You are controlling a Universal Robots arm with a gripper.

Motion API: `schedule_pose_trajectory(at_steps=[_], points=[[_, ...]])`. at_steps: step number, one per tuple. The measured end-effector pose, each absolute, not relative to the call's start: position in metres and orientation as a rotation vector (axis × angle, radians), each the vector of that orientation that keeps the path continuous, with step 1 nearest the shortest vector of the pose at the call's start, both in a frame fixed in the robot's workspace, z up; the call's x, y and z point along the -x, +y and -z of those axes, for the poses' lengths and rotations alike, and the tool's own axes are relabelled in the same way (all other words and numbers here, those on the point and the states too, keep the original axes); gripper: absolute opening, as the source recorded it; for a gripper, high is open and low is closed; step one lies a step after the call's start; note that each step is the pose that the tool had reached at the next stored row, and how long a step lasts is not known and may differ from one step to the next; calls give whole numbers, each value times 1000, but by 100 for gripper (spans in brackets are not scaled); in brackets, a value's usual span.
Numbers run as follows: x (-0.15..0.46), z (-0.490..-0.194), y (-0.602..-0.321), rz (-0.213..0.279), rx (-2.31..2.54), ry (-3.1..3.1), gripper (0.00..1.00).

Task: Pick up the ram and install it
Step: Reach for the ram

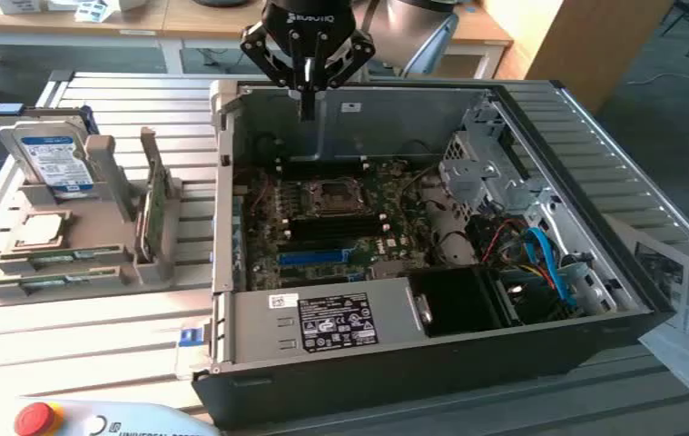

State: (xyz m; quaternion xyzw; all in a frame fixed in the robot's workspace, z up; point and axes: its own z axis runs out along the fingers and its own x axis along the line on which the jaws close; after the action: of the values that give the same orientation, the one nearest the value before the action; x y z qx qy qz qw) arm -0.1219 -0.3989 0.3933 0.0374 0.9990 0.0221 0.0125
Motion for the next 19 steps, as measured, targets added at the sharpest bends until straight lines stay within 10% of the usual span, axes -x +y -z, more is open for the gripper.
schedule_pose_trajectory(at_steps=[19], points=[[126, -393, -399, -69, -117, 3114, 11]])
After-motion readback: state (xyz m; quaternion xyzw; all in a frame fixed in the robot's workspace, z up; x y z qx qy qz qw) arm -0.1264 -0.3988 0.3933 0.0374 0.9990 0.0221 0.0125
